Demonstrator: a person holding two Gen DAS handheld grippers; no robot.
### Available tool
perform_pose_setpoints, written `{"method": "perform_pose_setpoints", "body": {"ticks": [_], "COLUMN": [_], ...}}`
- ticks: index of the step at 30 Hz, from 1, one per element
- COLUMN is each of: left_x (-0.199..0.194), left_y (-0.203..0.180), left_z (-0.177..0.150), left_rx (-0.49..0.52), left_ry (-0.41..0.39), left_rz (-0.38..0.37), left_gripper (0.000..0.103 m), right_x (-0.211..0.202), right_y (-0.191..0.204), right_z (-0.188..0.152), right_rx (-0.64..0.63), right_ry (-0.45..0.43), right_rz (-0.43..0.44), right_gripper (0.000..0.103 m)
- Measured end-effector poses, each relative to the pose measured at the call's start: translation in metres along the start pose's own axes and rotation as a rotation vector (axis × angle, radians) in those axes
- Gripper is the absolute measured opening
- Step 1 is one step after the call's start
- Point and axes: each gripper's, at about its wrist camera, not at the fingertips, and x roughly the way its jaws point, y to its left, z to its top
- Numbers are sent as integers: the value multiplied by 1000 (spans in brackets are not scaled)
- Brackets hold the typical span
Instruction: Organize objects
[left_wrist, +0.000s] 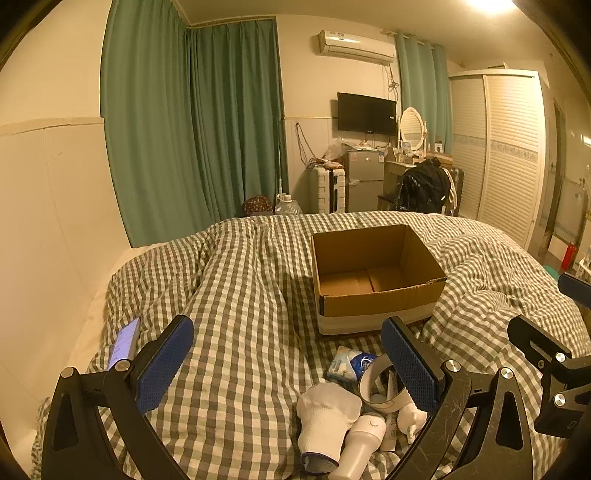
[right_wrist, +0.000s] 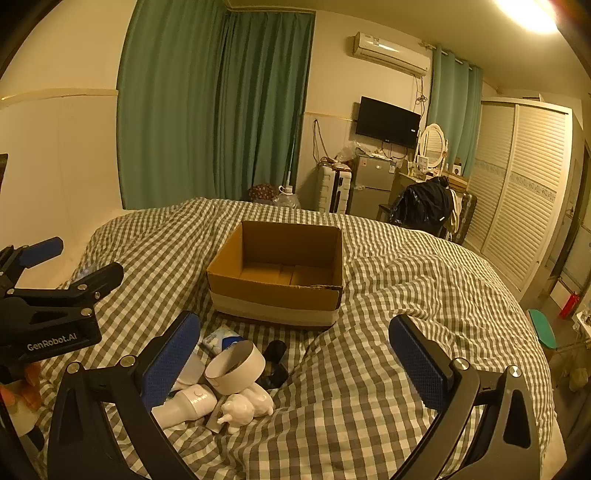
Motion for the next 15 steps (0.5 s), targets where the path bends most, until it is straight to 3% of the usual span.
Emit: {"method": "perform_pose_setpoints", "body": {"ticks": [10, 15], "left_x": [1, 17], "left_y": [-1, -2], "left_z": [-2, -10], "left_rx": [11, 11], "left_ry": [14, 82], "left_rz": [-17, -52], "left_gripper": [103, 103], "right_x": [0, 5], "right_y": [2, 3], "right_z": [0, -4], "right_rx": [-2, 5], "right_ry": [2, 21], "right_rz": [7, 21], "right_gripper": [103, 103]}}
